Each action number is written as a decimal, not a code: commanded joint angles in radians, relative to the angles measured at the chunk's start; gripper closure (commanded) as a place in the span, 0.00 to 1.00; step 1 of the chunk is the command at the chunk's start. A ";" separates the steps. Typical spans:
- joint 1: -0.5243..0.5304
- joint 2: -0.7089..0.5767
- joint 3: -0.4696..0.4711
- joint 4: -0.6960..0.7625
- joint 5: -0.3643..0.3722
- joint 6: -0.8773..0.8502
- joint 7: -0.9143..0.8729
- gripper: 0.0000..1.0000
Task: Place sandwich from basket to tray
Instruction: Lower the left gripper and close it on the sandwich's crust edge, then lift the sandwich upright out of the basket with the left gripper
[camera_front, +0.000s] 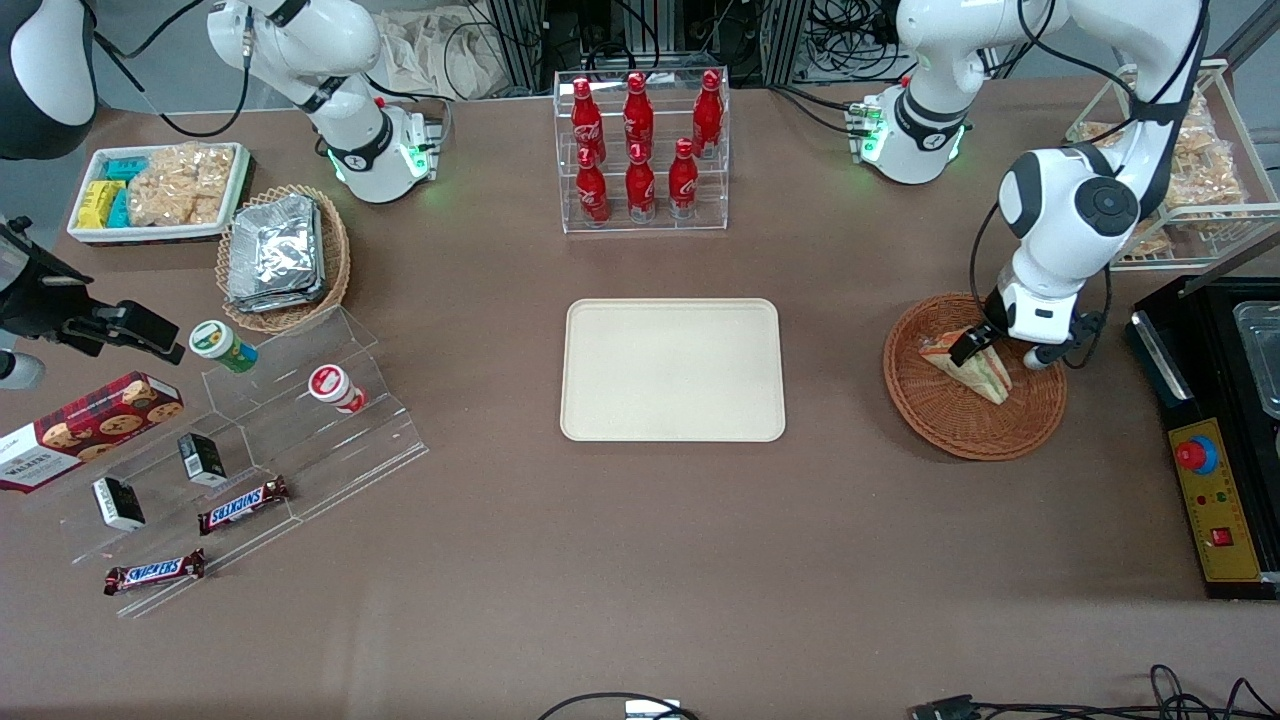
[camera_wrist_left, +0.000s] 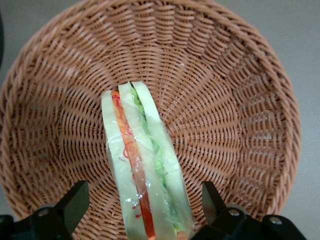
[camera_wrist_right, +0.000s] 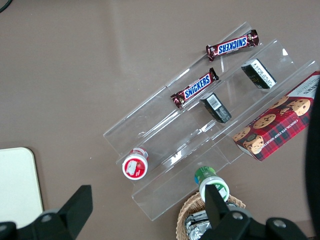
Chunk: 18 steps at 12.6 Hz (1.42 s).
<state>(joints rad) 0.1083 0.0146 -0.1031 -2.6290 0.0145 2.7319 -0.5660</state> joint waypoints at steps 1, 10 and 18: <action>-0.002 0.031 -0.003 -0.026 0.001 0.078 -0.021 0.00; -0.002 -0.040 -0.003 -0.009 0.012 0.007 0.043 0.76; -0.004 -0.194 -0.016 0.153 0.015 -0.355 0.444 0.72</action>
<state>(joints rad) 0.1075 -0.1580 -0.1063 -2.5297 0.0194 2.4669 -0.1865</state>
